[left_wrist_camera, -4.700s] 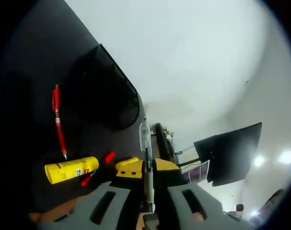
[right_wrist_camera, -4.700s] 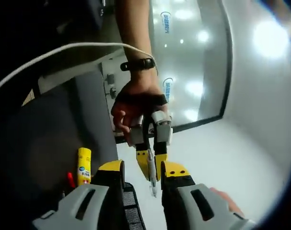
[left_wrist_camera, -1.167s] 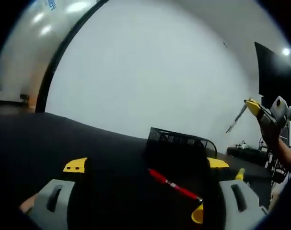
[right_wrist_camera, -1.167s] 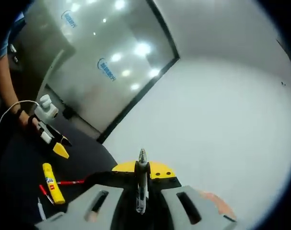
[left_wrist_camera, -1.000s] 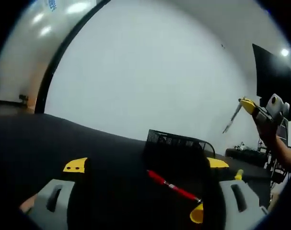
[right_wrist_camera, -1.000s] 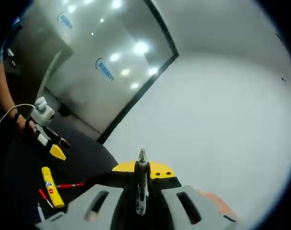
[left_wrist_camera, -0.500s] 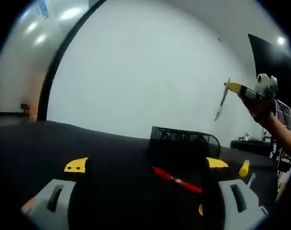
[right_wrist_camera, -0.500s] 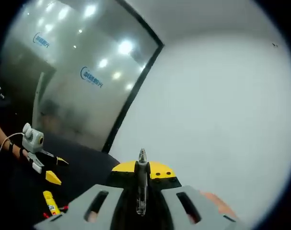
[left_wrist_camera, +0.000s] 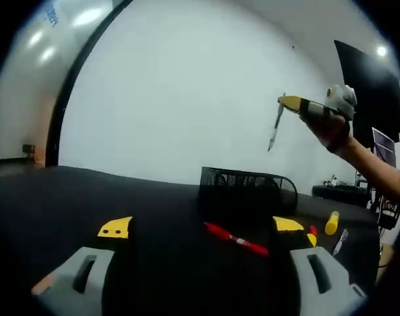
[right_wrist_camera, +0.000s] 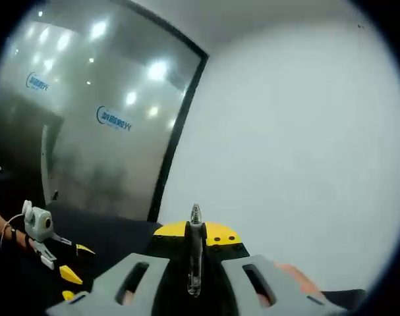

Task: Pick up pens and glue sticks and place them into the holder.

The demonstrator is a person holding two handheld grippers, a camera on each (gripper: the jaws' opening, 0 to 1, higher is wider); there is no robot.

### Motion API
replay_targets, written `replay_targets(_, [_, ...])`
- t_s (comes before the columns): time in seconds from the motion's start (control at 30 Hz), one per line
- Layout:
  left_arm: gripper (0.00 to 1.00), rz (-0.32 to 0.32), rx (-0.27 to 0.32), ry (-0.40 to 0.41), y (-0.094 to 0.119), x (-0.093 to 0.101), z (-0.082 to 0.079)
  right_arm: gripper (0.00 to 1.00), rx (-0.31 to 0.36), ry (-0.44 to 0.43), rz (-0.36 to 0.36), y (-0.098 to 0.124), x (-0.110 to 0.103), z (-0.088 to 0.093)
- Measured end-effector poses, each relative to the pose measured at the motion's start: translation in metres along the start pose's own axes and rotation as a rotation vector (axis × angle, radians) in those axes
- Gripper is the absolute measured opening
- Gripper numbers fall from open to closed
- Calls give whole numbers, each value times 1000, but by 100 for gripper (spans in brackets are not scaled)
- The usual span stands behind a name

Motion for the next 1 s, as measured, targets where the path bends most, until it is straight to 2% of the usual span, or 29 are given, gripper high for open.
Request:
replay_targets(0.13, [80, 8, -5, 1, 0, 1, 0, 5, -22, -50, -1, -17, 2, 5])
replay_targets(0.4, [76, 3, -33, -30, -1, -3, 3, 5, -83, -115, 16, -43, 3, 27])
replay_targets(0.63, [79, 0, -47, -39, -2, -5, 5, 5, -114, -112, 16, -53, -3, 42])
replay_targets(1.0, [75, -4, -53, -29, -2, -4, 6, 5, -175, -110, 24, -62, -8, 65])
Point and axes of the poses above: the point that each gripper's makers call its tool centre point, and the gripper's own axes: y roughly backward along the fingers, x roughly to its right, z roughly out of its underside, the point moved 3 cm from there along y, roughly backward along the fingers, and after that the axes turned 11 degrees about z, right-handed, at the moved point
